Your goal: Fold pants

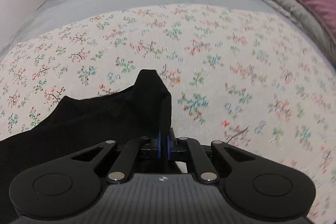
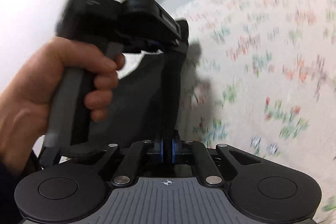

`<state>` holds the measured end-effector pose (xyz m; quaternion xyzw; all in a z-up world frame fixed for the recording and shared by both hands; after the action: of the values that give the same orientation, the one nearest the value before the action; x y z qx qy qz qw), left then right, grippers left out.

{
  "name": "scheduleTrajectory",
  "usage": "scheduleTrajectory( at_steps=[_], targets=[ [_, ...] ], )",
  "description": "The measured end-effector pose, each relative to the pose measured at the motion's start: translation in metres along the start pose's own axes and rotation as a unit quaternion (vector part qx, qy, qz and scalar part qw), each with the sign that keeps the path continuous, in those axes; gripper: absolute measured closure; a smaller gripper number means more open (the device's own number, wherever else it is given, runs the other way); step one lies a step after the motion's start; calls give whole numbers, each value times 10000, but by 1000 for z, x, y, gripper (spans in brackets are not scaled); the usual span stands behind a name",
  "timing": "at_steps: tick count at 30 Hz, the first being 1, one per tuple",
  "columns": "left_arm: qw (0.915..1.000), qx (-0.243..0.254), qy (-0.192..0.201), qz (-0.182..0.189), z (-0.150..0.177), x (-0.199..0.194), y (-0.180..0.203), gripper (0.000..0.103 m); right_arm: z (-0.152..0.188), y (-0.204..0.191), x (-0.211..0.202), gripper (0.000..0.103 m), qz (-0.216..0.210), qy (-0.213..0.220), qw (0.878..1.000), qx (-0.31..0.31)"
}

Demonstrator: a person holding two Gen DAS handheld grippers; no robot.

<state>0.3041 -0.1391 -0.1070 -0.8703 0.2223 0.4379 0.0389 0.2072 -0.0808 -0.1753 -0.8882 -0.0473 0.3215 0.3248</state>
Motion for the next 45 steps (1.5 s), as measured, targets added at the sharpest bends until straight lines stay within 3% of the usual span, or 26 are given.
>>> scheduleTrajectory(
  at_steps=[8,16,21,24,28,31,35,39,45],
  targets=[
    [9990,-80,298,328,-22,-18,61,91,-23,15,-54,97,87,260,9992,-286],
    [9961,-176,442,750,-30,-15,153,92,-34,97,-112,97,414,482,9980,57],
    [9949,-10,386,929,-33,9,213,92,-40,146,-145,97,679,617,9954,276],
    [9955,27,164,931,-20,45,238,92,-40,172,-147,97,987,499,9931,392],
    [9944,-222,-258,996,8,91,239,91,-28,203,-127,97,1363,34,9892,536],
    [9930,-159,-248,1148,13,99,234,88,-15,218,-116,97,1391,-218,9885,559],
    [9879,-20,-315,1516,0,102,228,76,-15,226,-108,90,1287,-276,9896,573],
    [9886,34,-302,1474,-12,107,225,64,-8,234,-110,82,1069,-265,9886,1022],
    [9885,332,-397,1418,-10,110,233,62,8,244,-117,82,861,-208,9841,1539]
  ],
)
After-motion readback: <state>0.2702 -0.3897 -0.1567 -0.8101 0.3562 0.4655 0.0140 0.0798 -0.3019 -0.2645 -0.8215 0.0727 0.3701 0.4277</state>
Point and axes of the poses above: each gripper's, at about its wrist camera, not at the fingertips, and x roughly the way its jaws point, y to its right, z to its underside, the point moved 4 cm from there along x, roughly the way its jaws point, and after that the axes turned 12 degrees about z, right-handed, at the moved point
